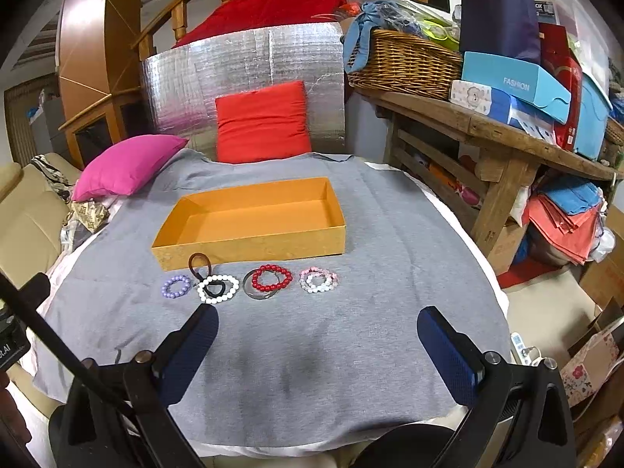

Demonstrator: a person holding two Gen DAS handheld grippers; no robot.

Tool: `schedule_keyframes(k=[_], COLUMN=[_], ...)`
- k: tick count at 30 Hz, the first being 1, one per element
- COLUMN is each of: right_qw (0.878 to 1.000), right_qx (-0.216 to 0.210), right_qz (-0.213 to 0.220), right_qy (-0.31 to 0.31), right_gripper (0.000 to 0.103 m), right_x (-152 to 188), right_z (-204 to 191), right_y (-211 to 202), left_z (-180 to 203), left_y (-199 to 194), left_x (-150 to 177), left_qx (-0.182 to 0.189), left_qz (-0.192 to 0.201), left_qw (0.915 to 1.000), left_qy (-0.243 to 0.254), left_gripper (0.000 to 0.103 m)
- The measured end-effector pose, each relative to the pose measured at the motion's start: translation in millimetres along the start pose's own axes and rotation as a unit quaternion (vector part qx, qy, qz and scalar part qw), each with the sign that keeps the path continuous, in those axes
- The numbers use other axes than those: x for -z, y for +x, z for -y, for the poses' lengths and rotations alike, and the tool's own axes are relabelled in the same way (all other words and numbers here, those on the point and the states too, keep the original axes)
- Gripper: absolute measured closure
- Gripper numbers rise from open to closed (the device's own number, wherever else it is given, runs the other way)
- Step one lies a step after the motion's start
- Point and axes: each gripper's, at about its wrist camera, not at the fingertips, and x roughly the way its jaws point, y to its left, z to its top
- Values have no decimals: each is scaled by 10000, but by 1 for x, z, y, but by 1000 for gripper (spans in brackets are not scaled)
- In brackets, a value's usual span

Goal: Organize jewelry

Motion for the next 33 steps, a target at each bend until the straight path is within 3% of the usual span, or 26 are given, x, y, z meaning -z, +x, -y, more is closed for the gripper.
schedule_keyframes(k=[10, 15, 18, 19, 26, 33], right_qw=[9999, 9968, 9905, 9885, 9816, 9728], right_qx=[-67, -639, -947, -980, -1024, -1808], right_qz=[-92, -385, -816, -955, -1418, -1223], right_qy=[90, 303, 566, 644, 768, 773], right_gripper=[0, 0, 1, 6, 20, 23], right_x=[-2, -1, 1, 2, 0, -16], right_z=[4, 20, 34, 38, 44, 34], right_y=[16, 59, 103, 120, 197, 219], left_z=[1, -10, -10, -9, 9, 23], left_y=[19, 79, 119, 133, 194, 239], left_x=[3, 16, 26, 29, 30, 30], left_qx=[107, 855, 903, 828, 875, 1378], left_qz=[-108, -834, -1163, -1233, -1281, -1431], left_qw=[9999, 9918, 9873, 9871, 9869, 9789], left_qy=[-22, -454, -602, -591, -437, -480], left_gripper=[0, 0, 0, 0, 0, 0])
